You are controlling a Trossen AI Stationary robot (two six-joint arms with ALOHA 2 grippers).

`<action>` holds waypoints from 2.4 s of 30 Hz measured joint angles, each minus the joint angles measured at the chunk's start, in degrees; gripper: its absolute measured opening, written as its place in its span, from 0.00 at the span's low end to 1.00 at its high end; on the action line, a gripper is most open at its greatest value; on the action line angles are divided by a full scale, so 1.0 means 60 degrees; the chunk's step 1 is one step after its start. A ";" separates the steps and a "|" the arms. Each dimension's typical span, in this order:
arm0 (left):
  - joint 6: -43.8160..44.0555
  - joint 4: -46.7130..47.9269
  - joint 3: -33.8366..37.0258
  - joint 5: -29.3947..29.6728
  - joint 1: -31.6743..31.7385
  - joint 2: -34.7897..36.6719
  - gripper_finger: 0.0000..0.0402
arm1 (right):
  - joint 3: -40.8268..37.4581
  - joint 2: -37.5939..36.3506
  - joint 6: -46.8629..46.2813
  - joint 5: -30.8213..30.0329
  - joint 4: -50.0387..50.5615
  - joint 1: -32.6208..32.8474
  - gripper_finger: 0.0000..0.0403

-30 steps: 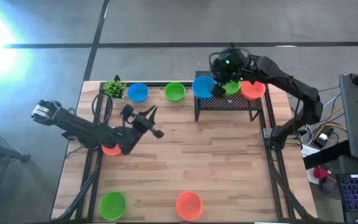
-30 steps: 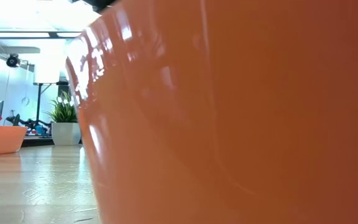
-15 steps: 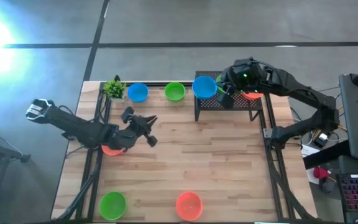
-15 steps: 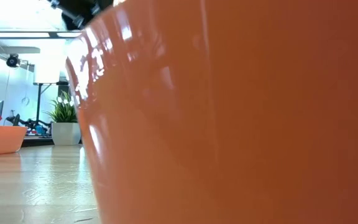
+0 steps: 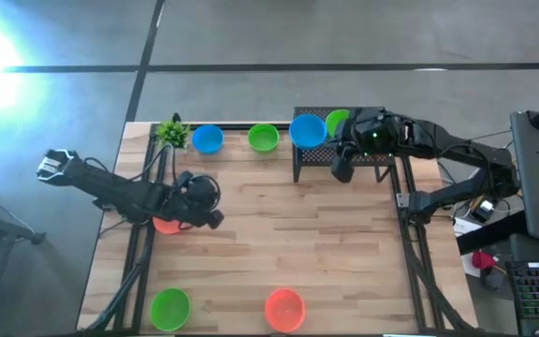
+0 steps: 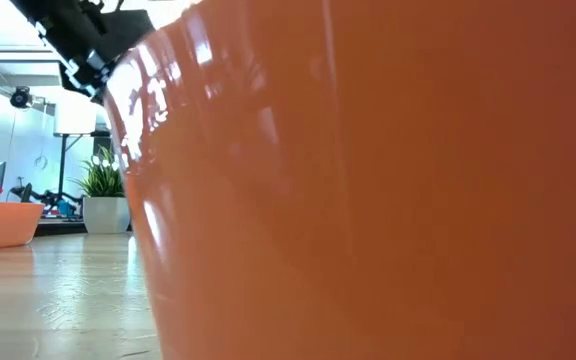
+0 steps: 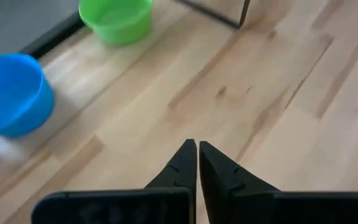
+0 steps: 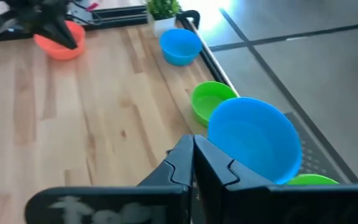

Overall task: Pick & Place Mini bowls
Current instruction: Stack the top orange bowl on the orange bowl on the shelf

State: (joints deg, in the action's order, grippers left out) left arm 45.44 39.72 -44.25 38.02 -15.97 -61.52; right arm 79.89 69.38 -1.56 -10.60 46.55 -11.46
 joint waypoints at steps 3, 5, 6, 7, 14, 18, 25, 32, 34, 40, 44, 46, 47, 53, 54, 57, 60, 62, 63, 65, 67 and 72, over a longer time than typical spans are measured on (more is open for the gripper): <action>0.0552 0.0630 0.0000 -0.0114 0.0005 0.0000 0.01 | -0.0072 0.0000 -0.0008 0.0004 -0.0166 0.0217 0.02; 0.1153 0.1166 0.0000 -0.0358 0.0022 0.0000 0.01 | -0.0086 0.0000 -0.0033 -0.0002 -0.0180 0.0343 0.02; 0.1410 0.1450 0.0000 -0.0579 0.0022 0.0000 0.01 | -0.0090 0.0000 -0.0072 0.0009 -0.0179 0.0399 0.02; 0.1623 0.1673 0.0000 -0.0757 0.0022 0.0000 0.01 | -0.0087 0.0000 -0.0116 0.0008 -0.0180 0.0443 0.02; 0.2614 0.2206 0.0000 -0.1312 0.0020 -0.0005 0.01 | -0.0090 0.0000 -0.0177 0.0005 -0.0178 0.0562 0.02; 0.2950 0.2242 0.0000 -0.1945 0.0018 -0.0007 0.01 | -0.0090 0.0000 -0.0169 0.0005 -0.0176 0.0560 0.02; 0.3149 0.2245 0.0013 -0.2764 0.0018 -0.0007 0.01 | -0.0090 0.0000 -0.0136 0.0001 -0.0172 0.0560 0.02; 0.3355 0.2651 0.0059 -0.3021 0.0084 -0.0011 0.01 | -0.0090 0.0000 0.0043 -0.0002 -0.0172 0.0560 0.02; 0.3695 0.2852 0.0062 -0.3028 0.0084 -0.0011 0.01 | -0.0090 0.0000 0.0046 -0.0002 -0.0169 0.0560 0.02; 0.4725 0.3537 0.0066 -0.3777 0.0084 -0.0011 0.01 | -0.0090 0.0000 0.0102 -0.0002 -0.0169 0.0560 0.02; 0.5013 0.3915 0.0066 -0.4472 0.0084 -0.0011 0.01 | -0.0090 0.0000 0.0230 0.0001 -0.0161 0.0560 0.02; 0.5026 0.3921 0.0069 -0.4563 0.0084 -0.0011 0.01 | -0.0090 0.0000 0.0317 0.0005 -0.0161 0.0560 0.02; 0.5029 0.3939 0.0069 -0.4616 0.0084 -0.0011 0.01 | -0.0086 0.0000 0.0338 0.0005 -0.0161 0.0560 0.02; 0.5019 0.3973 0.0069 -0.4729 0.0084 -0.0011 0.04 | -0.0090 0.0002 0.0436 0.0005 -0.0161 0.0560 0.02; 0.5019 0.3976 0.0069 -0.4729 0.0084 -0.0011 0.06 | -0.0090 0.0001 0.0465 0.0005 -0.0161 0.0560 0.02; 0.5019 0.3990 0.0069 -0.4728 0.0084 -0.0015 0.14 | -0.0090 0.0004 0.0505 0.0005 -0.0161 0.0560 0.02; 0.5028 0.4049 0.0092 -0.4726 0.0084 -0.0017 0.20 | -0.0088 0.0004 0.0512 0.0008 -0.0161 0.0560 0.02; 0.5076 0.4030 0.0182 -0.4688 0.0084 -0.0063 0.22 | -0.0090 0.0005 0.0523 0.0008 -0.0161 0.0560 0.02; 0.5129 0.4027 0.0268 -0.4682 0.0084 -0.0092 0.22 | -0.0090 0.0007 0.0534 0.0008 -0.0161 0.0560 0.02; 0.5252 0.3994 0.0457 -0.4682 0.0084 -0.0162 0.23 | -0.0090 0.0011 0.0534 0.0008 -0.0161 0.0560 0.02; 0.5438 0.3818 0.0672 -0.4685 0.0084 -0.0242 0.23 | -0.0090 0.0011 0.0532 0.0008 -0.0161 0.0560 0.02; 0.5667 0.3350 0.1107 -0.4689 0.0084 -0.0371 0.23 | -0.0090 0.0011 0.0516 0.0008 -0.0161 0.0560 0.02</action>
State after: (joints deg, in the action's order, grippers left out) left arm 79.44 59.82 -37.61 9.89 -15.46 -63.74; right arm 79.35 69.45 1.54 -10.55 45.58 -8.10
